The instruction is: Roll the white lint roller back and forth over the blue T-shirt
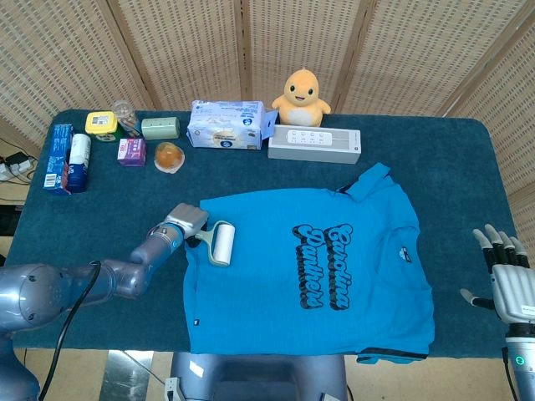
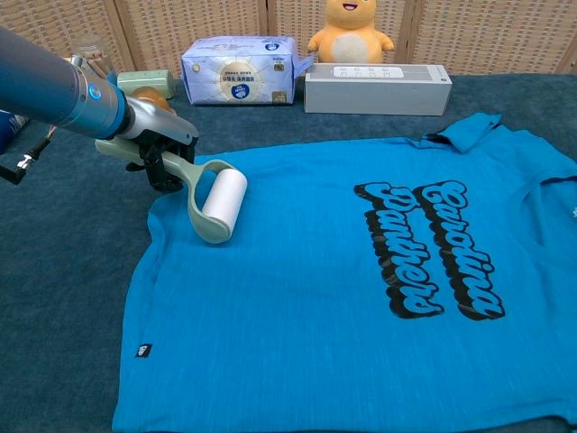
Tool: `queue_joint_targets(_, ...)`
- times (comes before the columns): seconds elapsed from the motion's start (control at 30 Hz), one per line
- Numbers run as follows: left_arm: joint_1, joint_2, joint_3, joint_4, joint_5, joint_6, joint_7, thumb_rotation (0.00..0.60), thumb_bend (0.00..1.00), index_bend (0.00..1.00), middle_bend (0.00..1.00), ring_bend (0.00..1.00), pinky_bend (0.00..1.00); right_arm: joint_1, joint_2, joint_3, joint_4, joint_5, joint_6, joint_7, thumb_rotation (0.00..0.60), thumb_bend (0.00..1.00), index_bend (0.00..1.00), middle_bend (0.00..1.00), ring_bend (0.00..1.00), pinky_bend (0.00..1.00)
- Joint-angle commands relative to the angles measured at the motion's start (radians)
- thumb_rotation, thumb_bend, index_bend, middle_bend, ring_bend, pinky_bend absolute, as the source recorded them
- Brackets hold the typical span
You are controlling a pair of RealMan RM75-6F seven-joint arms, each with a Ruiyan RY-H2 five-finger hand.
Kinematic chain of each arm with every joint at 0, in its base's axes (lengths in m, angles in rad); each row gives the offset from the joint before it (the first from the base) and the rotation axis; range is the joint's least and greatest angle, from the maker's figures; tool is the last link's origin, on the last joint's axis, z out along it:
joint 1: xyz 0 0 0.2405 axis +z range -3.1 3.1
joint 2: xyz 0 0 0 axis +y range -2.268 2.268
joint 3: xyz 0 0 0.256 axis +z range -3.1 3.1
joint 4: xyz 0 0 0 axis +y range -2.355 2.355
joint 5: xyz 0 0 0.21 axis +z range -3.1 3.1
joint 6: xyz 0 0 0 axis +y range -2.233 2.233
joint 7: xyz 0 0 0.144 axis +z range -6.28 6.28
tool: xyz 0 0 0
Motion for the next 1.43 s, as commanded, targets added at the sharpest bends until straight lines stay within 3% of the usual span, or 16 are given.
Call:
queue_joint_targets(0.03,0.015,0.014,-0.015,-0.007,0.02,-0.009,0.006,0.6,0.44,0.07,0.05,0.02,0.42,0.0,0.001,0.0,-0.001,0.0,0.001,0.001,0.6,0.0,0.01,0.0,0.0,0.0)
queue_joint_targets(0.1,0.025,0.021,-0.025,-0.02,0.034,0.016,0.012,0.6,0.34,0.0,0.0,0.0,0.36,-0.001,0.002,0.0,-0.002,0.001,-0.001,0.003,0.6,0.0,0.01,0.0,0.0,0.0)
queue_joint_targets(0.23,0.069,0.048,-0.053,-0.074,0.093,0.125,0.026,0.6,0.21,0.0,0.0,0.0,0.29,0.0,0.004,0.0,-0.005,0.002,-0.002,0.002,0.6,0.0,0.01,0.0,0.0,0.0)
queue_joint_targets(0.5,0.16,0.113,-0.082,-0.179,0.212,0.302,0.06,0.6,0.12,0.0,0.0,0.0,0.2,-0.001,0.005,-0.003,-0.014,-0.003,0.0,-0.002,0.6,0.0,0.01,0.0,0.0,0.0)
queue_joint_targets(0.63,0.297,0.181,-0.073,-0.281,0.364,0.533,0.055,0.6,0.12,0.0,0.0,0.0,0.17,-0.004,0.01,-0.005,-0.027,-0.016,0.014,-0.007,0.6,0.0,0.01,0.0,0.0,0.0)
queue_joint_targets(0.83,0.487,0.224,-0.042,-0.339,0.515,0.776,0.035,0.6,0.12,0.0,0.0,0.0,0.15,-0.006,0.012,-0.009,-0.035,-0.027,0.023,-0.017,0.6,0.0,0.01,0.0,0.0,0.0)
queue_joint_targets(1.13,0.839,0.166,-0.027,-0.22,0.78,1.128,-0.116,0.6,0.12,0.0,0.0,0.0,0.14,-0.008,-0.006,-0.004,-0.013,-0.022,0.04,-0.076,0.6,0.0,0.01,0.0,0.0,0.0)
queue_joint_targets(1.23,0.914,0.143,-0.035,-0.172,0.827,1.168,-0.139,0.6,0.12,0.0,0.0,0.0,0.14,-0.008,-0.01,-0.002,-0.008,-0.02,0.044,-0.082,0.6,0.0,0.01,0.0,0.0,0.0)
queue_joint_targets(1.43,0.968,0.166,-0.064,-0.184,0.866,1.135,-0.117,0.6,0.12,0.0,0.0,0.0,0.14,-0.007,-0.016,-0.004,-0.003,-0.019,0.039,-0.091,0.6,0.0,0.01,0.0,0.0,0.0)
